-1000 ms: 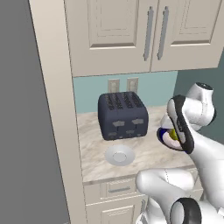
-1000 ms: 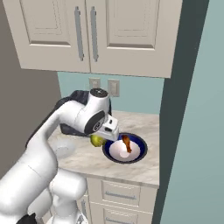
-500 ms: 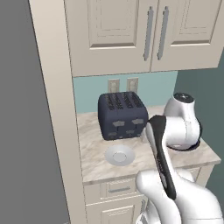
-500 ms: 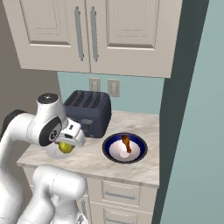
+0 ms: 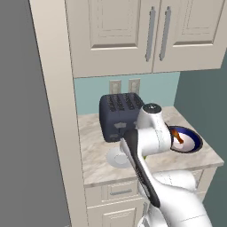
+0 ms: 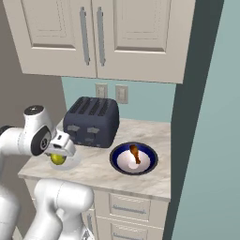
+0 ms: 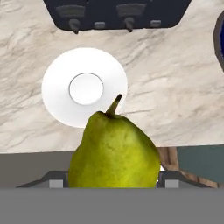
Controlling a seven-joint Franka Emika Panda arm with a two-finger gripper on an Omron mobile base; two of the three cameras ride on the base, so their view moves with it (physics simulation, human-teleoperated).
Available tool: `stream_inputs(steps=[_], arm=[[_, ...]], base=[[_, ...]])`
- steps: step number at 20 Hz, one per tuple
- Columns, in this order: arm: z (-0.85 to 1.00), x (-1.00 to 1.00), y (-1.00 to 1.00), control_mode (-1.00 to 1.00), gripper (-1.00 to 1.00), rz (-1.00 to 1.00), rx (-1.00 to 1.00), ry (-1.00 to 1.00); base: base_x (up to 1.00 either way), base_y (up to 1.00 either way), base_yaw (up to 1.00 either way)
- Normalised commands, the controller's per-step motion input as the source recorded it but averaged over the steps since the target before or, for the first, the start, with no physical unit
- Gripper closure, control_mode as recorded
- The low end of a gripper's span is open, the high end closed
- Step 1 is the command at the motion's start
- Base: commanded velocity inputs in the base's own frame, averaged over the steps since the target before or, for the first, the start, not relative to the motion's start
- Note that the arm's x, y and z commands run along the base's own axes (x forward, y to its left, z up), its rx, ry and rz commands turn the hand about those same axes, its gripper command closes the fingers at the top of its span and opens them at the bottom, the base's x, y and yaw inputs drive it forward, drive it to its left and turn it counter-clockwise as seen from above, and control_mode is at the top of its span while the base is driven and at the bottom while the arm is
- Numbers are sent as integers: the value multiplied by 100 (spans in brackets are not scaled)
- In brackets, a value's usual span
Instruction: Remove the pear from the bowl and place it on the small plate. Then place the bowl with only the chicken drumstick in the microwave, close the door, and press the start button to microwave the chicken drumstick.
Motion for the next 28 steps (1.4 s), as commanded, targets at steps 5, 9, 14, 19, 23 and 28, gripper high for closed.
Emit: stream_inputs(steps=[5, 9, 14, 19, 23, 28], arm=[[-42, 42, 34, -100, 100, 11, -3, 18], [-32, 21, 3, -100, 100, 6, 0, 5], [-19, 9, 0, -100, 100, 0, 0, 0], [-33, 2, 1, -100, 100, 0, 0, 0], [-26, 29, 0, -100, 100, 0, 0, 0], [-21, 32, 2, -100, 100, 0, 0, 0]], base=[[0, 0, 0], [0, 0, 0], [0, 0, 0], [0, 0, 0], [0, 0, 0], [0, 0, 0]])
